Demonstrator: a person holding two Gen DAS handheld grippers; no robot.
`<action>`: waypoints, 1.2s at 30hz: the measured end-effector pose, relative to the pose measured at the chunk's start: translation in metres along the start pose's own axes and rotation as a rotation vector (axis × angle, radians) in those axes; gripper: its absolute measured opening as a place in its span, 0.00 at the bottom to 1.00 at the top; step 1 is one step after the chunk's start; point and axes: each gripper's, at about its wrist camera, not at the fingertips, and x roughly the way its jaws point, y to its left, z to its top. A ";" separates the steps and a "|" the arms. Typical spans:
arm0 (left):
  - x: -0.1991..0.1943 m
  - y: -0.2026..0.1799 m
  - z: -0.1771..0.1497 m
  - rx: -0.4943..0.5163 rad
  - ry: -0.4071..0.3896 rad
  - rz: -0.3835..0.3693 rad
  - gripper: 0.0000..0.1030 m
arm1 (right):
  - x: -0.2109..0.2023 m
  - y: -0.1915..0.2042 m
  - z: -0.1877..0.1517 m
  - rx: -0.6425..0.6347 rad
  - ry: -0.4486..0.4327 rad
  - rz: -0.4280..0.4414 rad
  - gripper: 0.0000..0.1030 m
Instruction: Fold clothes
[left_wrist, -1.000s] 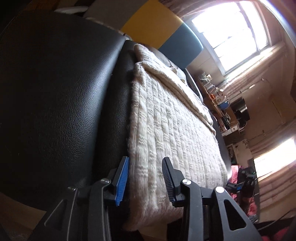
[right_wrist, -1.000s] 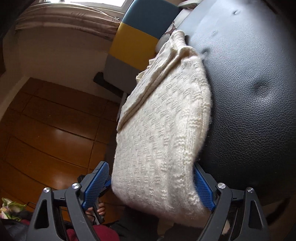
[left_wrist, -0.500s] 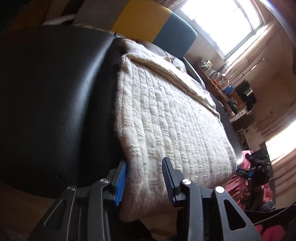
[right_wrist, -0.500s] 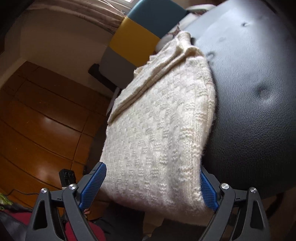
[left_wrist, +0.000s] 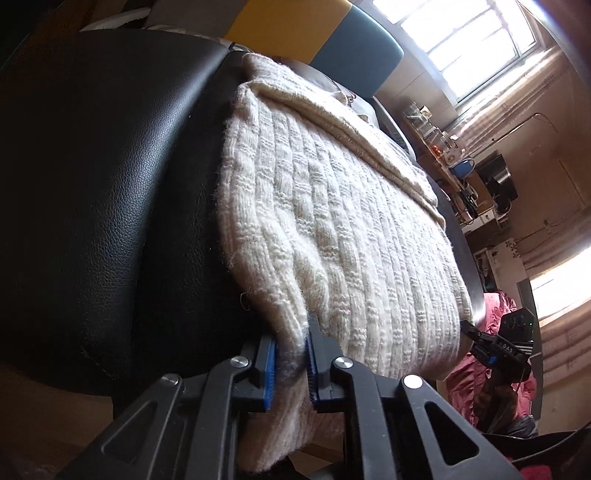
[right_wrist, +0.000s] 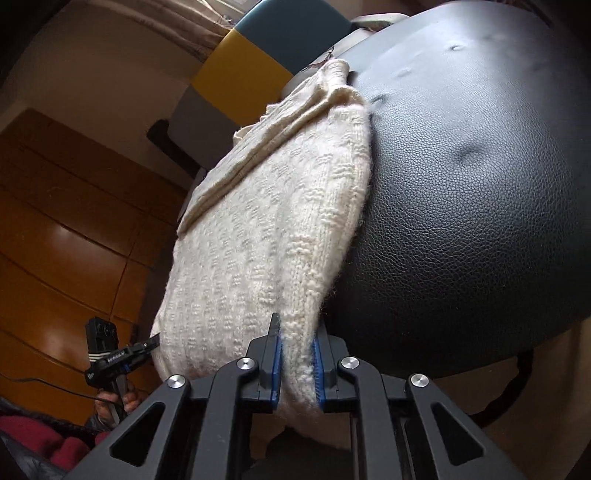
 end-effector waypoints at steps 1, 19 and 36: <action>0.000 -0.001 0.001 0.003 0.000 -0.002 0.13 | 0.000 -0.001 0.000 0.008 0.002 0.003 0.14; -0.016 0.000 0.057 -0.045 -0.112 -0.402 0.08 | 0.014 0.021 0.031 0.067 -0.015 0.196 0.14; 0.047 -0.013 0.232 -0.110 -0.249 -0.483 0.08 | 0.089 0.023 0.192 0.114 -0.097 0.198 0.14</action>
